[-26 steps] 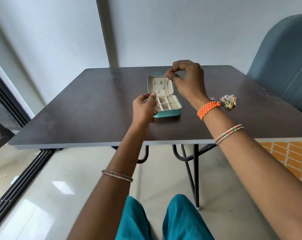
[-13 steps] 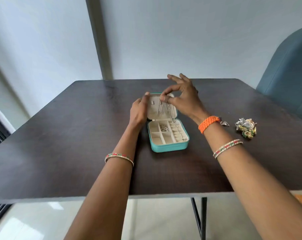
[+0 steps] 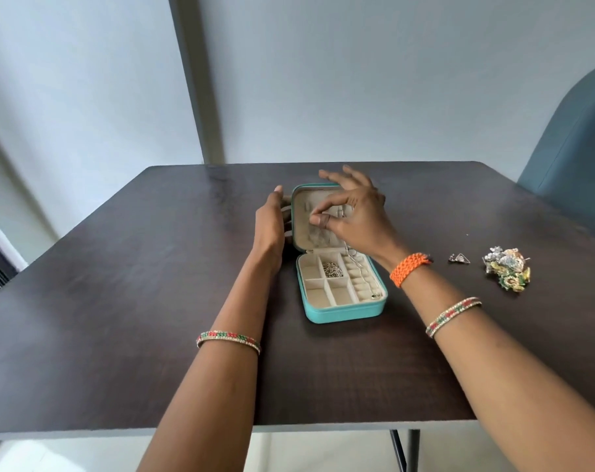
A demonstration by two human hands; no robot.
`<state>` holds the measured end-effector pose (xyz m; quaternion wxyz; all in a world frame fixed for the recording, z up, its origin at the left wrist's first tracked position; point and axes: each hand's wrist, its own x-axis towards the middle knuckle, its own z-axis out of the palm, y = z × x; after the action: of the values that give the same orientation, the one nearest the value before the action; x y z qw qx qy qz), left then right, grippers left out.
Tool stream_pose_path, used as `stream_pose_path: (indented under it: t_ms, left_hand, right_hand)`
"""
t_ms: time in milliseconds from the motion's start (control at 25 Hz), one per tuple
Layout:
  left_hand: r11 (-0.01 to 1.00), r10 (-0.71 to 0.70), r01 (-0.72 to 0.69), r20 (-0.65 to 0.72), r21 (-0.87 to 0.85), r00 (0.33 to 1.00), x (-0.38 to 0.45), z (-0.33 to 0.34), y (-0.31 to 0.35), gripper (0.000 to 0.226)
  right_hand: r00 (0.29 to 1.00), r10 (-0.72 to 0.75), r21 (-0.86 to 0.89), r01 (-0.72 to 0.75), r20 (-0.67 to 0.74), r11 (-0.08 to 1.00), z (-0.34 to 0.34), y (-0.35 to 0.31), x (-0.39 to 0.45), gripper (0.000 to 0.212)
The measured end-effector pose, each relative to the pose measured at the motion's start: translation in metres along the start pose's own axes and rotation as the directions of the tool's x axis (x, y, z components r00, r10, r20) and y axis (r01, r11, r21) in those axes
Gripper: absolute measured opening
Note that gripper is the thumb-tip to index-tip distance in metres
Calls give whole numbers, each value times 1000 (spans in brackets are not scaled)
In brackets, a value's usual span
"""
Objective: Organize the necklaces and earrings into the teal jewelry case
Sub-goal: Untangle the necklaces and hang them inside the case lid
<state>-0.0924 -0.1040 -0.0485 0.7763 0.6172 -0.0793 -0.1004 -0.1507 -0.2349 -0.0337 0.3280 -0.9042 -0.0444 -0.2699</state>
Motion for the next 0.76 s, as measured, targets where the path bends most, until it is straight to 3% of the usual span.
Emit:
stream_pose_path:
  t_ms: [200, 400, 520, 640, 760]
  left_hand:
    - [1000, 17, -17, 5, -25, 1000, -9, 4, 8, 31]
    - [998, 62, -62, -3, 17, 998, -10, 4, 8, 26]
    - [985, 139, -136, -28, 105, 990, -6, 4, 3, 32]
    - [942, 256, -221, -116, 251, 960, 0, 1, -3, 42]
    - [929, 239, -139, -270, 343, 932, -1, -5, -1, 46]
  right_hand:
    - [997, -29, 150, 40, -71, 988, -7, -9, 3, 20]
    - [997, -32, 68, 36, -65, 997, -1, -4, -1, 16]
    - [988, 2, 148, 20, -151, 989, -2, 4, -1, 11]
    - [973, 53, 226, -1, -224, 974, -7, 10, -1, 13]
    - [962, 65, 295, 17, -265, 955, -9, 12, -1, 8]
